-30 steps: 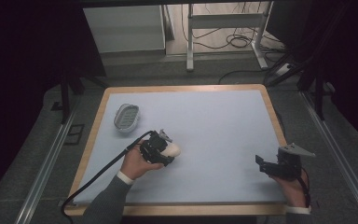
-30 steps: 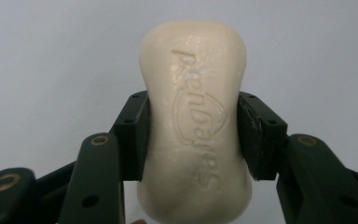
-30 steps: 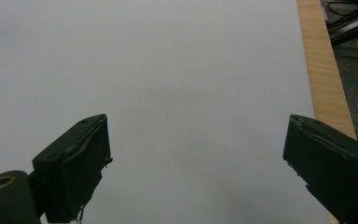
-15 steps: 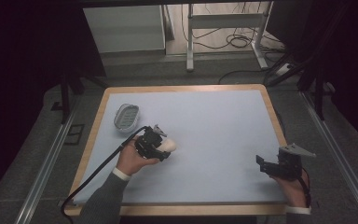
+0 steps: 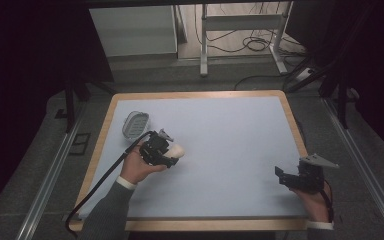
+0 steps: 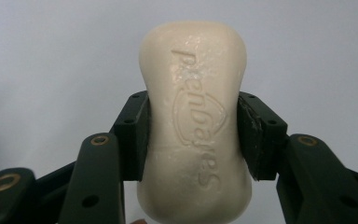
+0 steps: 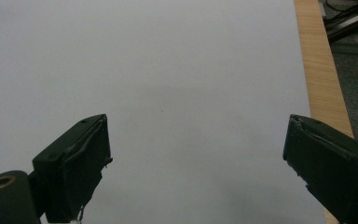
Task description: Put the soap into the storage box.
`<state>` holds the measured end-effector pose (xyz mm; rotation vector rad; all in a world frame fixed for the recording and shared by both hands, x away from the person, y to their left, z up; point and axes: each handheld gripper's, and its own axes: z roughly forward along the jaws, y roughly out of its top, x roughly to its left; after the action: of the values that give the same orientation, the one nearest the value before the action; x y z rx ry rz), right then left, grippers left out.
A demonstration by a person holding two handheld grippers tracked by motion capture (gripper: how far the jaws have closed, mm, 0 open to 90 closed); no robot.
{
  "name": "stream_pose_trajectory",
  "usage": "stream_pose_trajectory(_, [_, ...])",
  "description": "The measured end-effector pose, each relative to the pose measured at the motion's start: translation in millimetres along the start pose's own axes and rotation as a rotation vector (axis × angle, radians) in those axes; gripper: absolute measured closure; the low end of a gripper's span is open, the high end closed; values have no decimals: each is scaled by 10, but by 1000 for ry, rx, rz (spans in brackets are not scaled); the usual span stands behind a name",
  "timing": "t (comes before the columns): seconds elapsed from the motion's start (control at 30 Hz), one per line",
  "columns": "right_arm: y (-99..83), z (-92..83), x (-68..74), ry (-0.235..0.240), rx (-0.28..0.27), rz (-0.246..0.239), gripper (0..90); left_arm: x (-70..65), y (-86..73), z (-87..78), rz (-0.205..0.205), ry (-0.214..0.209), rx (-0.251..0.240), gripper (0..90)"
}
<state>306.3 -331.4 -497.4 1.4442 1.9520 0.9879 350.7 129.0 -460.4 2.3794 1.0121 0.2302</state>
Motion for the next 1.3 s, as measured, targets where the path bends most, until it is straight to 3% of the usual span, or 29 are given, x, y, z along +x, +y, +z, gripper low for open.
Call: stream_pose_trajectory(1.3, [-4, -3, -15, -11, 3, 11, 74, 382, 17, -172, -69, 65, -15, 494])
